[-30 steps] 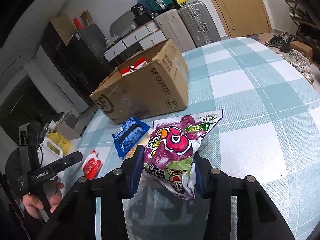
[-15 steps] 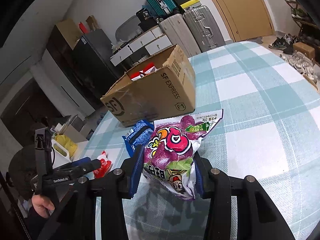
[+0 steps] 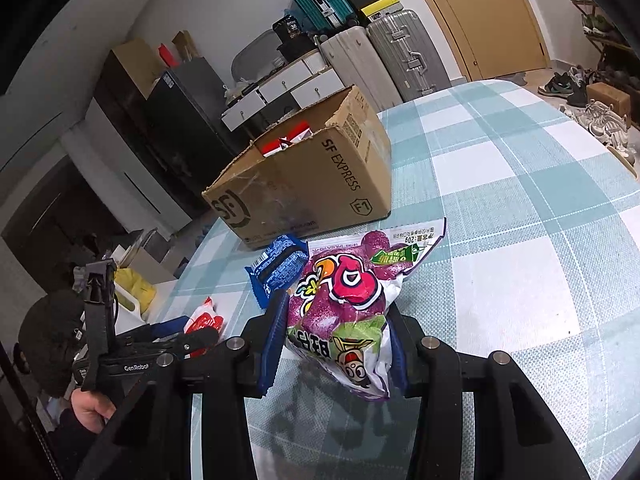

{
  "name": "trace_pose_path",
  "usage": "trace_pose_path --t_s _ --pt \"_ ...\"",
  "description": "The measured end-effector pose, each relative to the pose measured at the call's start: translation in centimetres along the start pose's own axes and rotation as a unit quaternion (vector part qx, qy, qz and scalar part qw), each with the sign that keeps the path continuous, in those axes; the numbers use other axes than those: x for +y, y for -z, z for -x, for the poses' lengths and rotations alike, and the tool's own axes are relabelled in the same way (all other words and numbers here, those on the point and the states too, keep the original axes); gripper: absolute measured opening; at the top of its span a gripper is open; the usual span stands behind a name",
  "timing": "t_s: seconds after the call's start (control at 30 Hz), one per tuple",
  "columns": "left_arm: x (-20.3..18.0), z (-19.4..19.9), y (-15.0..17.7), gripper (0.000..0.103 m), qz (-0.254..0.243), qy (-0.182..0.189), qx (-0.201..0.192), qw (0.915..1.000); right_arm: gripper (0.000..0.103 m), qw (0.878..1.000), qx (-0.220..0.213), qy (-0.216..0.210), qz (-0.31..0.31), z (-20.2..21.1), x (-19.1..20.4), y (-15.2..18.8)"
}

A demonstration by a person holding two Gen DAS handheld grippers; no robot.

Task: Organize snacks
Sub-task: 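Grasp the red-and-white balloon glue pack with the left gripper while the right gripper holds the purple bag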

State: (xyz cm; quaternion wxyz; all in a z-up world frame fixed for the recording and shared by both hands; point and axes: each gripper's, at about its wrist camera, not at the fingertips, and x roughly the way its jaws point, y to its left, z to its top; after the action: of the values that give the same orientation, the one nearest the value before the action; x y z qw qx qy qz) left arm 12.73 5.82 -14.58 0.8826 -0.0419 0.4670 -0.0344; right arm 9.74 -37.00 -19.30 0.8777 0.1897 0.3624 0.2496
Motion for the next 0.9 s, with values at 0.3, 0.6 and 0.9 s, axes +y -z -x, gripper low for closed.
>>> trace_pose_path --t_s 0.3,0.6,0.9 --pt "0.5 0.7 -0.5 0.045 -0.019 0.053 -0.001 0.9984 0.044 1.0 -0.003 0.001 0.002 0.2 0.3 0.2" --pt "0.9 0.9 -0.4 0.045 -0.006 0.075 0.0 0.9972 0.044 1.0 -0.006 0.001 0.014 0.8 1.4 0.0" --pt "0.2 3.3 -0.7 0.045 -0.011 0.081 -0.021 0.9964 0.044 1.0 -0.012 -0.003 0.027 1.5 2.7 -0.3"
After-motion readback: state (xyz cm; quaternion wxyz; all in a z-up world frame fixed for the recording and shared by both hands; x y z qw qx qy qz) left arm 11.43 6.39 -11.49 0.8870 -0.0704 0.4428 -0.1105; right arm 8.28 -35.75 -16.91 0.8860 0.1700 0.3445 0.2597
